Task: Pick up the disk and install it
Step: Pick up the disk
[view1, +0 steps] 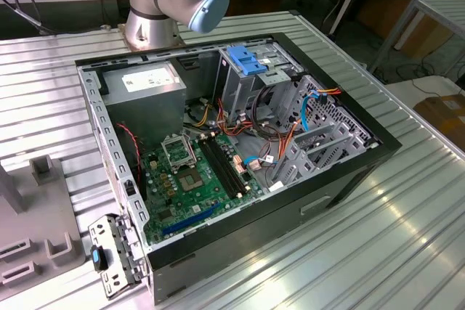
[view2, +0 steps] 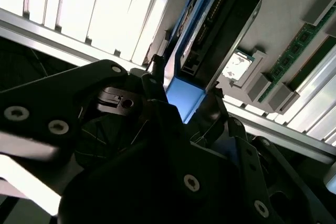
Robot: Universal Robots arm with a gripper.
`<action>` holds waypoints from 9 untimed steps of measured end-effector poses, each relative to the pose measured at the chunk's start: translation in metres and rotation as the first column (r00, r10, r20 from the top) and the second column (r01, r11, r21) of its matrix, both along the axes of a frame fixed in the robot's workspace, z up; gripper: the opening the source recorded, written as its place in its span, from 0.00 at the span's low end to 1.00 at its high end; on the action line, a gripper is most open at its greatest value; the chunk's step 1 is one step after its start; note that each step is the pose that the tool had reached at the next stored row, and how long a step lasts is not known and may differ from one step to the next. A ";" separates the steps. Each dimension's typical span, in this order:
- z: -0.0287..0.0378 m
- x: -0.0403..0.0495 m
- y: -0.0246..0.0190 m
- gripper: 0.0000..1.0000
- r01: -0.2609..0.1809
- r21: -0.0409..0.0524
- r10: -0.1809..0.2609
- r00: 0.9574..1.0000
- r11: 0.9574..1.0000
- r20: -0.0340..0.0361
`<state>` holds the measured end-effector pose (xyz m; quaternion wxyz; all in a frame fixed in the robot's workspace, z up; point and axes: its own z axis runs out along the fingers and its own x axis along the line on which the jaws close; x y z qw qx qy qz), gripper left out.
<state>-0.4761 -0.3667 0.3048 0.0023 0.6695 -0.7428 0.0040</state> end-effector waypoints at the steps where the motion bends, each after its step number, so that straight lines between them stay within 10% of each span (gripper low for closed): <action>1: -0.0001 0.0000 0.0000 0.49 0.000 0.000 0.000 1.000 1.000 0.000; 9: -0.0003 0.0000 0.0000 0.42 0.000 0.000 0.000 1.000 1.000 0.000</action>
